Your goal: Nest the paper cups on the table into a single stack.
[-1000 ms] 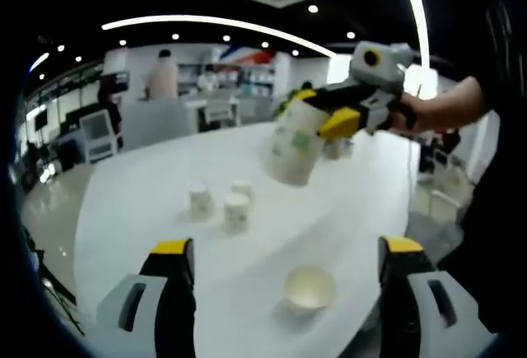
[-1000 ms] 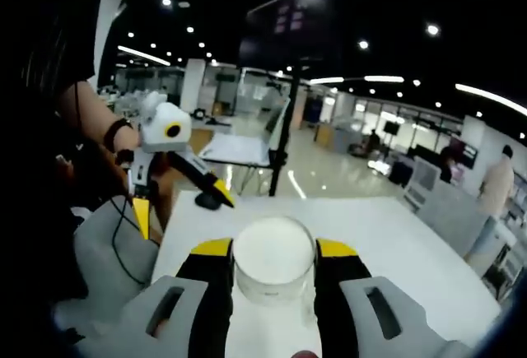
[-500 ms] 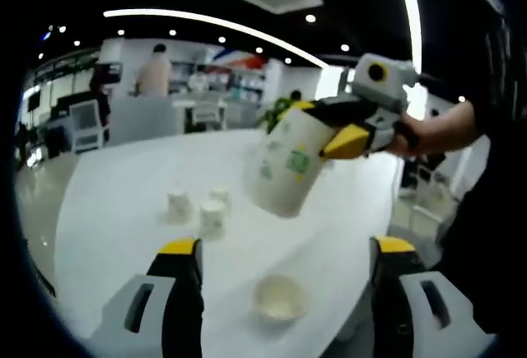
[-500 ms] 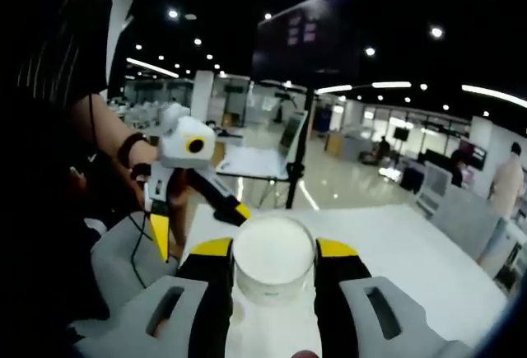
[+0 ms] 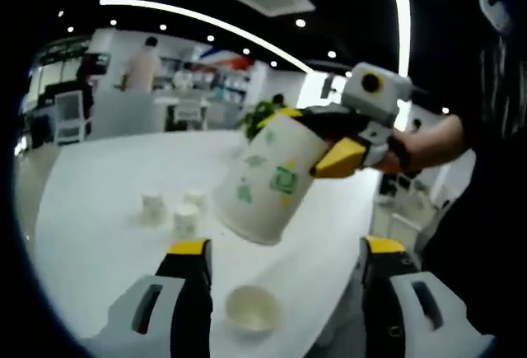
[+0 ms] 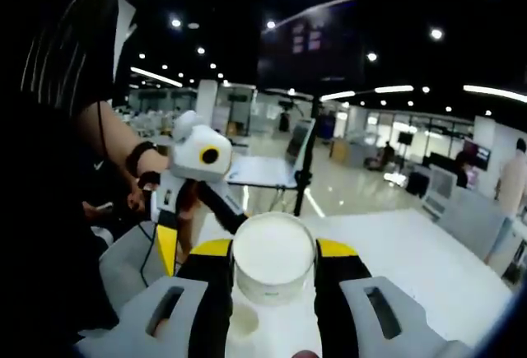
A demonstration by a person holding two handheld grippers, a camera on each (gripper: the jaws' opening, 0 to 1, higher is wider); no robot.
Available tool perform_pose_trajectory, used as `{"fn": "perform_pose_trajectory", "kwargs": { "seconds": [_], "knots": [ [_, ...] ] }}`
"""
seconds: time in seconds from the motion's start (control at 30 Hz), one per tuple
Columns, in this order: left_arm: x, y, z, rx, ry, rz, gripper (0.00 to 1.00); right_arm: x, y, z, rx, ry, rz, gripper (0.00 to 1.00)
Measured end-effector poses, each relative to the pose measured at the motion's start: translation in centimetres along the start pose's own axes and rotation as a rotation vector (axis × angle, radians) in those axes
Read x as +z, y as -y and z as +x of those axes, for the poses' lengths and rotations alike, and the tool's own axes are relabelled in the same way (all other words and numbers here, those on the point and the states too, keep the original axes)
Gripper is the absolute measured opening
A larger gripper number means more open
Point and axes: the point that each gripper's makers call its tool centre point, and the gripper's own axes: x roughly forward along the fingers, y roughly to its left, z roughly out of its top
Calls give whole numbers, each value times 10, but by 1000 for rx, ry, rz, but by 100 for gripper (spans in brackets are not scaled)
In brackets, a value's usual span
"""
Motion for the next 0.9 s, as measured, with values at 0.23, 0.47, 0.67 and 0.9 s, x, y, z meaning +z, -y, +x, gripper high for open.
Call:
{"fn": "perform_pose_trajectory", "kwargs": {
  "seconds": [0.23, 0.47, 0.67, 0.9],
  "knots": [
    [7, 7, 0, -39, 33, -21, 63, -1, -5, 3, 24, 10, 7, 34],
    [10, 0, -9, -42, 41, -36, 53, -5, -2, 2, 43, 11, 26, 34],
    [20, -3, -17, -49, 89, -57, 42, -10, -4, -4, 64, 21, 50, 34],
    [21, 0, -19, -74, 106, -90, 29, -21, -15, -7, 106, 21, 76, 34]
  ]
}}
